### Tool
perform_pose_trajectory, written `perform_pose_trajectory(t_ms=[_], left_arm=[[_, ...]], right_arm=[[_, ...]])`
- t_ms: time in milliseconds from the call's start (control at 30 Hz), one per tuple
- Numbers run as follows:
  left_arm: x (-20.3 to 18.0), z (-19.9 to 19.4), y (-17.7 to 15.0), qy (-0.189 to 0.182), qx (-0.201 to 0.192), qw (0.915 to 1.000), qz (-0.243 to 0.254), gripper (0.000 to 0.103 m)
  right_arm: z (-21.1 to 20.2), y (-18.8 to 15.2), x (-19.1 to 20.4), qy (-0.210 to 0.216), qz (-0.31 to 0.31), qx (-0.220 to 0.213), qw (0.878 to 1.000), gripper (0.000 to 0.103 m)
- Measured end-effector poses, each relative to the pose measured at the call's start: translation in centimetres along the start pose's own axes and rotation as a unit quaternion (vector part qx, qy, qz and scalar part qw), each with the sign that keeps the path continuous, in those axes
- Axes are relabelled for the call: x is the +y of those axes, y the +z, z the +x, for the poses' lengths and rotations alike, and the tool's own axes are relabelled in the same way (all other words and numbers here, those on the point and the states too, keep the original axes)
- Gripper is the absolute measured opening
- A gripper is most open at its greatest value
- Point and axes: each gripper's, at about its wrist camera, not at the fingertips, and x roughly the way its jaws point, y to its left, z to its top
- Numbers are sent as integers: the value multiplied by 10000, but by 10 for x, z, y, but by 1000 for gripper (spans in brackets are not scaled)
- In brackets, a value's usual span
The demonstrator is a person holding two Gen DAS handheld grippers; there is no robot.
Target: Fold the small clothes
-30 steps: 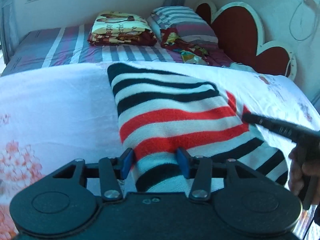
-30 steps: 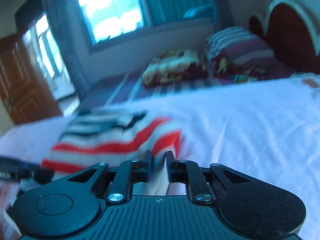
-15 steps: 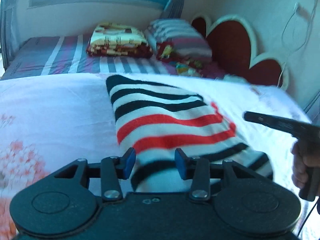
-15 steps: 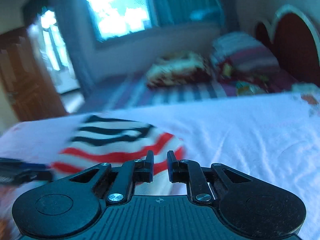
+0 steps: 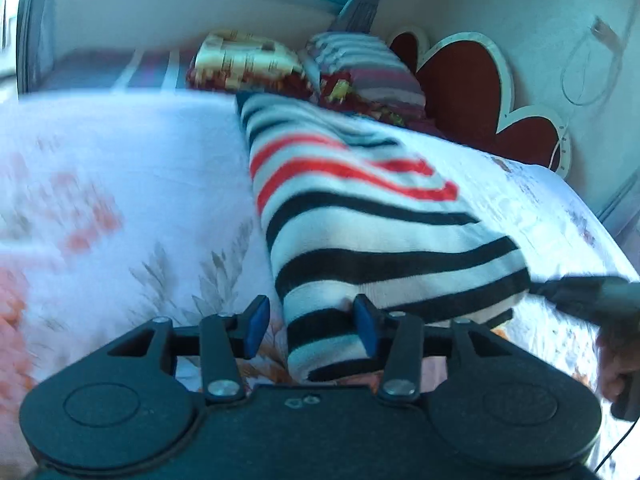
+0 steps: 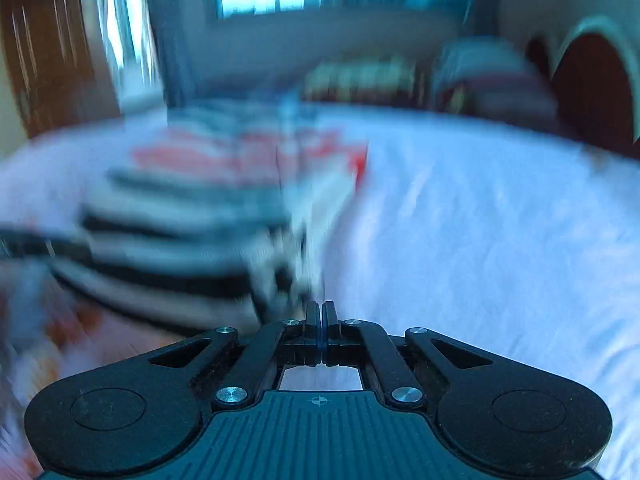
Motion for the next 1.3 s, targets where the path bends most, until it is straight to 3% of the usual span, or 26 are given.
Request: perform_pose_trajectory(t_ms=[67, 133, 200, 267, 400, 467, 567, 600, 667, 767, 967, 1133, 1233, 1267, 1300], left_arm=[[-3, -11, -3, 62, -171, 9998, 69, 43], [0, -8, -9, 153, -118, 9998, -32, 44], [1, 2, -16, 244, 4, 9995, -190, 45], [2, 4, -22, 276, -6, 9993, -232, 47], [0, 2, -21, 352, -8, 9993, -153, 47], [-4, -8, -19, 349, -112, 9993, -111, 46], [-7, -10, -23, 466, -127, 9988, 12, 57], [-6, -7, -26, 498, -96, 9987, 12, 57], [-2, -3, -29, 456, -61, 9988, -154, 59], [-3, -5, -29, 470, -58, 9987, -166, 59], [-10, -20, -18, 498, -198, 9985, 58, 57], [-11, -4, 26, 490, -463, 9977, 76, 57], [-8, 27, 46, 420, -241, 9988, -69, 58], [-6, 40, 47, 448, -124, 9989, -76, 61], [-2, 51, 44, 431, -6, 9990, -94, 68]], right_arm=[[-25, 10, 11, 50, -49, -583, 9983, 0], [-29, 17, 26, 293, -140, -751, 9966, 0], [-7, 16, 39, 231, -386, -339, 9984, 0], [29, 5, 41, 23, -416, 475, 9980, 0], [27, 6, 42, -3, -232, 370, 9990, 0], [11, 10, 45, -17, -292, 30, 9996, 0], [-3, 12, 47, 20, -324, -347, 9989, 0], [3, 12, 47, 65, -297, -262, 9992, 0], [27, 3, 43, -77, -349, 503, 9981, 0], [29, 8, 45, -108, -380, 459, 9982, 0], [3, 24, 35, -11, -1, -256, 9997, 0], [17, 65, 33, -16, 27, -592, 9982, 0], [51, 75, 34, 109, -24, -235, 9997, 0], [71, 73, 34, 42, -151, 183, 9997, 0], [82, 66, 35, 46, -282, 310, 9991, 0]])
